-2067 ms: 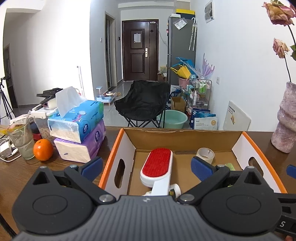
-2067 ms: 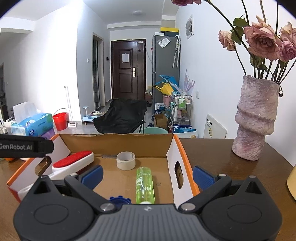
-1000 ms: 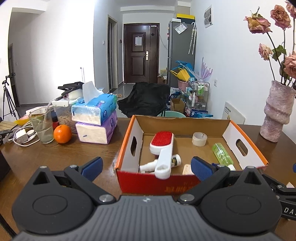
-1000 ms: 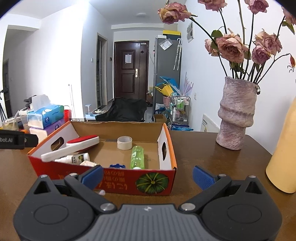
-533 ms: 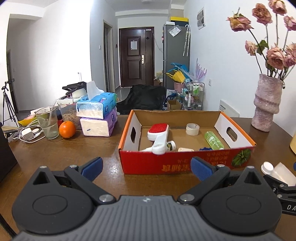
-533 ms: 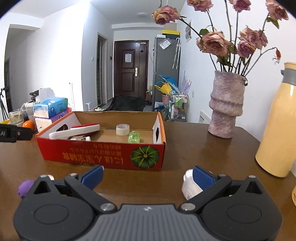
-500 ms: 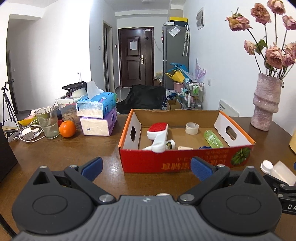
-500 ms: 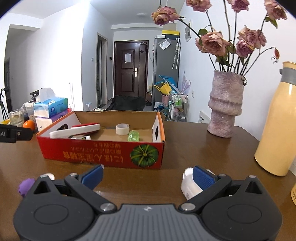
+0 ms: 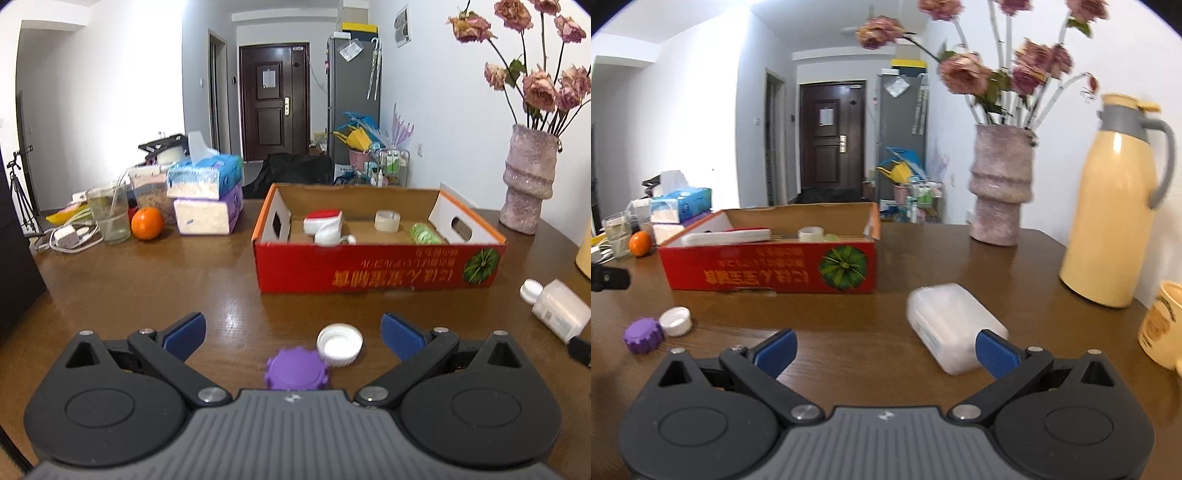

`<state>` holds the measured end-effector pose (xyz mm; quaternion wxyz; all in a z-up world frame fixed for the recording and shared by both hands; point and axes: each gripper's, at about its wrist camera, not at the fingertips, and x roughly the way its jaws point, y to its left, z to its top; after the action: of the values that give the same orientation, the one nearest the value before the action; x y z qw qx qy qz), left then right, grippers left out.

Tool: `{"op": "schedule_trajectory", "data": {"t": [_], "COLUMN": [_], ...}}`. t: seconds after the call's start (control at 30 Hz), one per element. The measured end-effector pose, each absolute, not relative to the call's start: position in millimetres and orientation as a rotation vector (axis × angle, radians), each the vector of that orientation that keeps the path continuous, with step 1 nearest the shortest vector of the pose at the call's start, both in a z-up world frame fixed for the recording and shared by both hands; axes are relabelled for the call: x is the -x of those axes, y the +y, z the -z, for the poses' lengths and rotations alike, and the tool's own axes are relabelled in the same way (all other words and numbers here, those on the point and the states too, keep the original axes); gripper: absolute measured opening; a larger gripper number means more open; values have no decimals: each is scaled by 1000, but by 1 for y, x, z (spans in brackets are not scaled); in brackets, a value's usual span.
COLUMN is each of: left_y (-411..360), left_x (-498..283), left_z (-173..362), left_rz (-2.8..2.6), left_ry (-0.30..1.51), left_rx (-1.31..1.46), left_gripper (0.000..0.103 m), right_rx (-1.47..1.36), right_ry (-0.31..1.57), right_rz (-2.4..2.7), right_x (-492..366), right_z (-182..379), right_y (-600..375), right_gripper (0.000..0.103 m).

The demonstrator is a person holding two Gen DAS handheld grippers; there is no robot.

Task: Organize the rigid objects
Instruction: 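Withdraw both open grippers from the red box toward the caps on the table, then grasp the purple cap with the left gripper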

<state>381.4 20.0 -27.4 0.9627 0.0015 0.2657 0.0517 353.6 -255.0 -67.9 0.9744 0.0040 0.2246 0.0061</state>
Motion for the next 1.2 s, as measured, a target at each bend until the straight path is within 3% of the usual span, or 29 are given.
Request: {"op": "schedule_trajectory", "data": {"t": [0.87, 0.97, 1.03, 1.2], "left_y": [36, 36, 37, 38], "left_x": [-415, -420, -423, -420], "left_z": [83, 85, 87, 84], "left_rz": [-126, -104, -60, -28], "left_ry": [693, 706, 723, 704], "left_rx": [-17, -9, 3, 10], "left_gripper": [102, 89, 57, 54], "right_rx": [-45, -45, -42, -29], "right_ry": [464, 469, 469, 476], "right_rz": [40, 35, 27, -7], "right_x": [-340, -342, -342, -344], "right_z": [85, 86, 86, 88], "right_y": [-279, -277, -274, -260], "right_gripper": [103, 103, 103, 103]}}
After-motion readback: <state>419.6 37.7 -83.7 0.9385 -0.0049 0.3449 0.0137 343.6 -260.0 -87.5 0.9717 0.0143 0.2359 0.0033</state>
